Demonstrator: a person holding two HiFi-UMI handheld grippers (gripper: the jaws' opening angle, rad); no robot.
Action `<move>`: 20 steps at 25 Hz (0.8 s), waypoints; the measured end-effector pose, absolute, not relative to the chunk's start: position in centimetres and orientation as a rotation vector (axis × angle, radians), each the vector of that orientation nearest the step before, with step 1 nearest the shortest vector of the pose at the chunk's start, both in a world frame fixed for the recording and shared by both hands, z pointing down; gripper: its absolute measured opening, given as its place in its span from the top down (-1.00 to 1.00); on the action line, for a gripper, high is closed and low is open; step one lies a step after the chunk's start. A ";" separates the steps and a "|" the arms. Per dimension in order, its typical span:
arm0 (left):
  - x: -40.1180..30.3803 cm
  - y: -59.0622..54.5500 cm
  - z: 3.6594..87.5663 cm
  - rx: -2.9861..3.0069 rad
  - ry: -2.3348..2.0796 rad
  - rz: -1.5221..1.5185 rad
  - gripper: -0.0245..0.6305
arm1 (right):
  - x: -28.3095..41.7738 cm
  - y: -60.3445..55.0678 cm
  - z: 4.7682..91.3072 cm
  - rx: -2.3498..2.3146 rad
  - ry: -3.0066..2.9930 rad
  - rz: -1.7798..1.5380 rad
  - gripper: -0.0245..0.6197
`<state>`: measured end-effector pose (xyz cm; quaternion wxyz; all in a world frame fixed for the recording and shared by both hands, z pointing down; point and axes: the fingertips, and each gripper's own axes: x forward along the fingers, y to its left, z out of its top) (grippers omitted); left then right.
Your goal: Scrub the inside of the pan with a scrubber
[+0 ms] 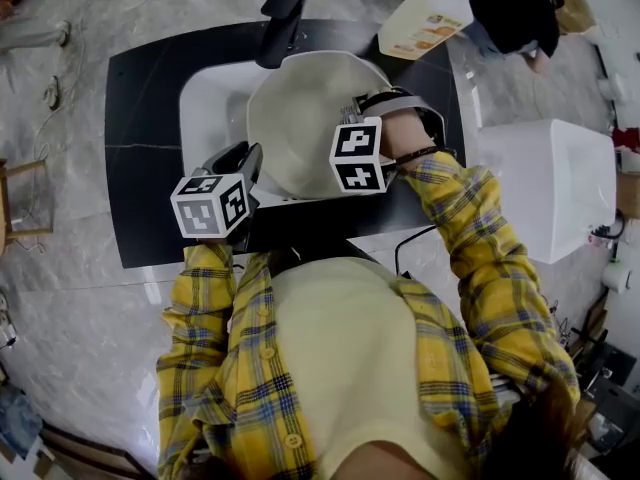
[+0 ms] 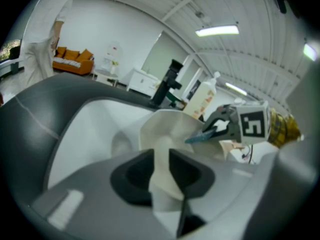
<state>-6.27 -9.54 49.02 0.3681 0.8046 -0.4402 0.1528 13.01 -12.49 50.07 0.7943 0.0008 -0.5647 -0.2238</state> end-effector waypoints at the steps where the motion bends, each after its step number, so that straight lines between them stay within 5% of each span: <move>1: -6.3 -9.6 49.1 2.064 -1.132 0.393 0.64 | 12.8 -12.9 50.1 0.014 -1.215 -0.505 0.67; 20: -7.0 -10.2 49.0 2.028 -1.176 0.356 0.64 | 8.1 -17.7 49.2 0.248 -1.280 -0.844 0.67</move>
